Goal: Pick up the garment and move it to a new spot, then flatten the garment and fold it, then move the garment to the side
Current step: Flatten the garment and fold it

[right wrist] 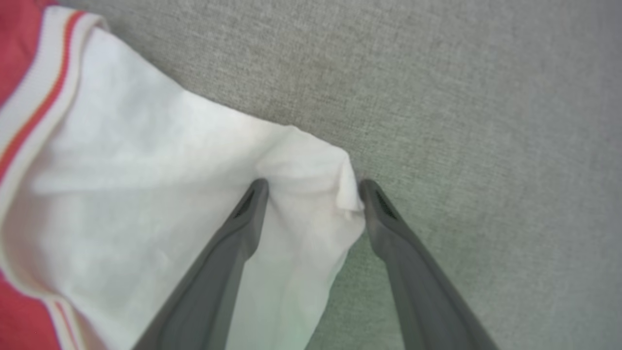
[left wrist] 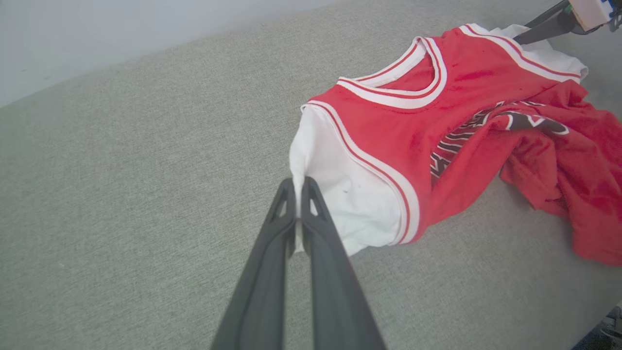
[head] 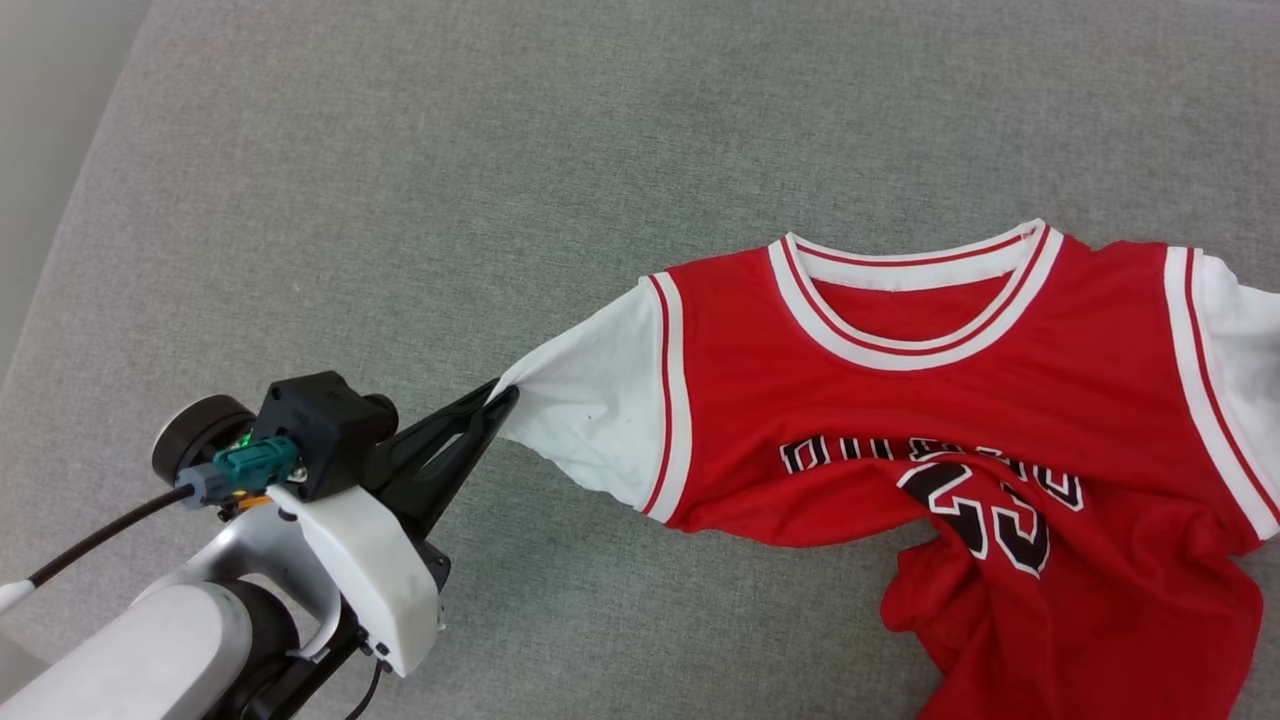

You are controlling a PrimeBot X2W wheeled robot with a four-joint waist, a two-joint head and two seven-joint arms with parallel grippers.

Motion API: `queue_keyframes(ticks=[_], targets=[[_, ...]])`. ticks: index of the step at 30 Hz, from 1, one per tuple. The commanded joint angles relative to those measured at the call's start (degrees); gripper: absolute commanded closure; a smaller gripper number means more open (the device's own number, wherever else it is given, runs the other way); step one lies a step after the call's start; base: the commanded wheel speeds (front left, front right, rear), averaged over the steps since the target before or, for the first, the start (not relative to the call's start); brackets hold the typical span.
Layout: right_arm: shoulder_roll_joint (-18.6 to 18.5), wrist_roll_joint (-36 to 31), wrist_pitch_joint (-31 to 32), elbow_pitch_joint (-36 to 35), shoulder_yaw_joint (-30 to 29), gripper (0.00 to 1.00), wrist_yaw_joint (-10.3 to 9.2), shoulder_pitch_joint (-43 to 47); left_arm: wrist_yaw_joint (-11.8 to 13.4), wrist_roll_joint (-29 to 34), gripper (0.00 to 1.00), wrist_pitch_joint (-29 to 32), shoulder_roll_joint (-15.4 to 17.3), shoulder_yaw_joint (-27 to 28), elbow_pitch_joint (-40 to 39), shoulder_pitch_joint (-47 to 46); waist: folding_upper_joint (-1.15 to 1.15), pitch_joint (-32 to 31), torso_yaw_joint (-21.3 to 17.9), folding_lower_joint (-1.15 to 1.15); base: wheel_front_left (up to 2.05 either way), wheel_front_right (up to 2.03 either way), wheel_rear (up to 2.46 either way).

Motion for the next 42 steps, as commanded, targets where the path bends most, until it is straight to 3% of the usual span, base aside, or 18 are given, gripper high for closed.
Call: queue_keyframes(ticks=[1,2,3,9,19,24,27,31,35,42], targets=[[1.62,1.03,0.59,2.23,2.21,0.51,0.18,3.58,-0.15,0.27,1.00,-0.40,-0.34,-0.07,0.29,-0.93,0.00,0.15,0.26,0.00,0.00,0.00,0.00],[1.65,1.37,0.53,2.52,2.72,0.65,0.20,4.08,-0.28,0.35,1.00,-0.47,-0.53,-0.24,0.60,-1.04,0.00,0.09,0.33,0.00,0.00,0.00,0.00],[1.52,1.42,0.28,2.77,2.84,1.00,0.20,4.36,-0.32,0.38,1.00,-0.53,-0.71,-0.35,0.94,-1.08,0.00,-0.08,0.34,0.00,0.00,0.00,0.00],[1.57,1.65,-4.72,3.03,0.94,1.00,0.09,2.31,1.01,-0.55,1.00,-1.41,-0.91,0.67,4.20,0.22,0.00,-3.17,-1.29,0.00,0.00,0.00,0.00],[3.04,7.02,-11.51,-0.11,-1.12,1.00,0.08,-0.76,3.94,-0.29,1.00,-3.23,2.67,3.16,3.66,3.14,0.00,-10.99,-6.15,0.00,0.00,0.00,0.00],[1.33,8.64,-13.83,-4.75,-1.66,1.00,0.09,-1.77,6.57,-0.36,1.00,-4.55,5.38,6.03,1.67,4.66,0.00,-14.52,-8.35,0.00,0.00,0.00,0.00],[0.75,9.45,-14.82,-7.68,-1.71,1.00,0.08,-2.15,8.47,-0.59,1.00,-5.69,7.41,8.48,0.13,5.81,0.00,-16.68,-9.90,0.00,0.00,0.00,0.00],[3.65,13.48,-15.11,-11.38,-3.52,1.00,0.09,-3.64,11.79,-1.37,1.00,-7.52,10.84,12.93,-2.87,7.95,0.00,-19.70,-12.35,0.00,0.00,0.00,0.00],[2.90,13.48,-15.12,-16.23,-3.72,1.00,0.08,-4.57,14.76,-2.50,1.00,-9.11,14.61,18.36,-6.38,9.63,0.00,-21.42,-14.08,0.00,0.00,0.00,0.00],[1.64,12.53,-16.38,-21.60,-4.28,1.00,0.08,-6.98,17.00,-6.45,1.00,-13.08,17.93,29.33,-11.36,9.04,0.00,-22.47,-15.88,0.00,0.00,0.00,0.00]])
